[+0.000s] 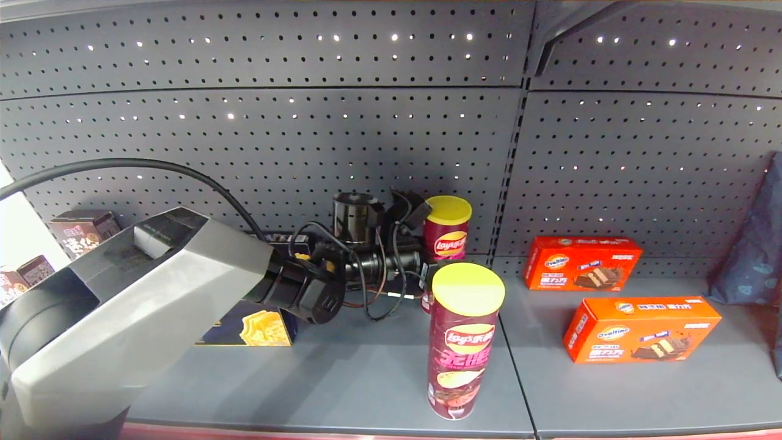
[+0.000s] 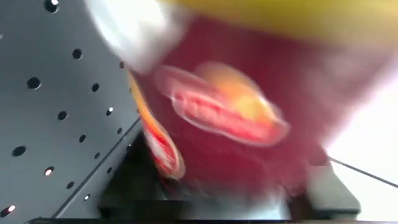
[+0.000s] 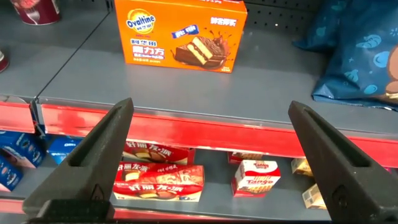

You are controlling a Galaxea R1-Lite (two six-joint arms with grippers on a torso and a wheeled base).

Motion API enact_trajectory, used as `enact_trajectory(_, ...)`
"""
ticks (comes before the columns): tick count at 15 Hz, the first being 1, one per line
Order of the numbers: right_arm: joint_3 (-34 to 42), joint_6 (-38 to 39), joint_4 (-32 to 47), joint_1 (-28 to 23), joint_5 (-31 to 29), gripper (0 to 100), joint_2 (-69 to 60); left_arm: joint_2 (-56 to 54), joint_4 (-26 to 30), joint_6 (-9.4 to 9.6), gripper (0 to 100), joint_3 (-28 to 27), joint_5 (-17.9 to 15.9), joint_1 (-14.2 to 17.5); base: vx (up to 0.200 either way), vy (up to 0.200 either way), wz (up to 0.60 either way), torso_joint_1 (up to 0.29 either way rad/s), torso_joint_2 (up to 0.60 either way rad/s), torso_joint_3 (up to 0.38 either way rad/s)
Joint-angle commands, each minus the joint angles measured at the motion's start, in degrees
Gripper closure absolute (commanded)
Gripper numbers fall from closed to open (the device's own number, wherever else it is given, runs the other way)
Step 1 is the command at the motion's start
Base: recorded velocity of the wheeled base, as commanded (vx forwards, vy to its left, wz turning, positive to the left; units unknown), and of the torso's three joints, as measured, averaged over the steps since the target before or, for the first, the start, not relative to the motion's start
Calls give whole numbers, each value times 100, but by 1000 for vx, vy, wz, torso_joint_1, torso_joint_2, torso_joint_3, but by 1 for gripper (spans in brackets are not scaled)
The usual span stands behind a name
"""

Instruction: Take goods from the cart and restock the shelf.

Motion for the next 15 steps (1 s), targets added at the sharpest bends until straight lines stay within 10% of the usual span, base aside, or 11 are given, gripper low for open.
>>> enact_trajectory(1, 0, 0, 0, 4, -2, 0, 22, 13, 6, -7, 0, -7, 5, -2, 0, 0, 0, 0, 0, 0)
enact_trajectory(7, 0, -52, 9, 4, 130, 0, 22, -347, -117, 2, 0, 362, 32, 69, 0, 0, 0, 0, 0, 0)
enact_trajectory(15, -1582, -52, 79, 531, 1141, 0, 1657, -2456, -1084, 2, 0, 3368, 137, 332, 0, 0, 0, 0, 0, 0)
